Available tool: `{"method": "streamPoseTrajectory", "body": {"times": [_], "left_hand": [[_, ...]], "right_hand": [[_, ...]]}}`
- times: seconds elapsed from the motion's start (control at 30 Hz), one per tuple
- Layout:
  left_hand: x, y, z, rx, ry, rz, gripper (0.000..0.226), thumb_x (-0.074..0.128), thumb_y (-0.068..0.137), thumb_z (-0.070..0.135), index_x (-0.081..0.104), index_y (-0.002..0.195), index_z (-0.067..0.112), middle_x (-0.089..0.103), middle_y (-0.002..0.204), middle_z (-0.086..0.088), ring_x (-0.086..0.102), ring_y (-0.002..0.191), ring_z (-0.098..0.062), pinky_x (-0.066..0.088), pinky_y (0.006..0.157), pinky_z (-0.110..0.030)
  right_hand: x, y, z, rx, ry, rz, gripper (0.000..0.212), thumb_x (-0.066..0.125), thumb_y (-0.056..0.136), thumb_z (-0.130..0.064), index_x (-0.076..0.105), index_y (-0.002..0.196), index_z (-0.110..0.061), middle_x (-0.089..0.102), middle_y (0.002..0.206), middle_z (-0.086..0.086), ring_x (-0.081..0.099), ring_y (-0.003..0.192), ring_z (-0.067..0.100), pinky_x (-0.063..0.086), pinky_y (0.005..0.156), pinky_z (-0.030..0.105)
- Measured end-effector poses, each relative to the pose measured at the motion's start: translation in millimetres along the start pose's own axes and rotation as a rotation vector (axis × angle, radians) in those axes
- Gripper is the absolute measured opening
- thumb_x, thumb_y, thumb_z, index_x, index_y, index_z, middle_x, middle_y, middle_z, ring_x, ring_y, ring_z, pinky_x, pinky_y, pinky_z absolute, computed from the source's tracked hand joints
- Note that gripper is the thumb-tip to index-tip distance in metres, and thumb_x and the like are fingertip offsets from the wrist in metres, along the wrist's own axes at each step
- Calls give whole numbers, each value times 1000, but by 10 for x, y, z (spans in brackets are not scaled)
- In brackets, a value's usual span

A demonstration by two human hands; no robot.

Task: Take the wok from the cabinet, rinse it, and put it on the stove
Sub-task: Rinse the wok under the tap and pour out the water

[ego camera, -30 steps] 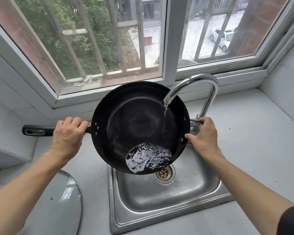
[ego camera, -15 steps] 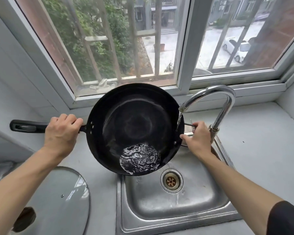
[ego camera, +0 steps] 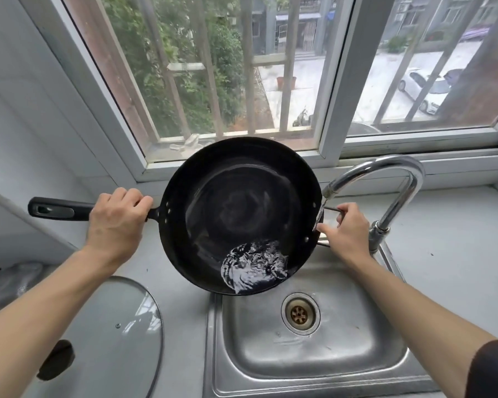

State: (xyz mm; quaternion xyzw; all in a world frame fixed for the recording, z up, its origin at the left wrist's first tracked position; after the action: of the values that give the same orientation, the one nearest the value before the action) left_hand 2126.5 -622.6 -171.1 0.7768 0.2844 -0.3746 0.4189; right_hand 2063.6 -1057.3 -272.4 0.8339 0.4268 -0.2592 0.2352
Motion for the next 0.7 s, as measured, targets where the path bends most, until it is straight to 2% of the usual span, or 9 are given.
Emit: {"method": "streamPoseTrajectory", "body": {"times": [0.4, 0.57, 0.7], "left_hand": [[129, -4, 172, -52, -65, 10, 14, 49, 80, 3, 61, 84, 8, 56, 79, -12, 50, 73, -36, 33, 60, -44], [115, -2, 216, -45, -88, 31, 14, 51, 78, 3, 62, 85, 7, 57, 80, -13, 51, 73, -37, 32, 60, -44], [85, -61, 208, -32, -105, 49, 16, 51, 79, 3, 64, 87, 7, 58, 81, -13, 51, 73, -37, 33, 60, -44]], "right_hand": [[-298, -54, 8, -24, 2, 96, 53, 88, 62, -19, 52, 101, -13, 52, 80, 2, 51, 75, 20, 46, 73, 35], [-341, -64, 36, -16, -3, 101, 54, 87, 63, -20, 53, 104, -13, 53, 83, 2, 51, 76, 17, 41, 73, 27], [-341, -118, 39, -10, -1, 94, 55, 87, 62, -20, 52, 104, -14, 53, 83, 2, 53, 77, 19, 44, 74, 31]]}}
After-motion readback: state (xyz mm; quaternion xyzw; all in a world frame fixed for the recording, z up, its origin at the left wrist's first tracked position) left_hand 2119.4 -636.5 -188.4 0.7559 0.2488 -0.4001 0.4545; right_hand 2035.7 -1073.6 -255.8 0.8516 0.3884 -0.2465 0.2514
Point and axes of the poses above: each hand's wrist, its own y-axis towards the middle knuckle, its own x-axis out of the palm, z = x × y, the point moved 6 cm from there along y, towards the middle knuckle
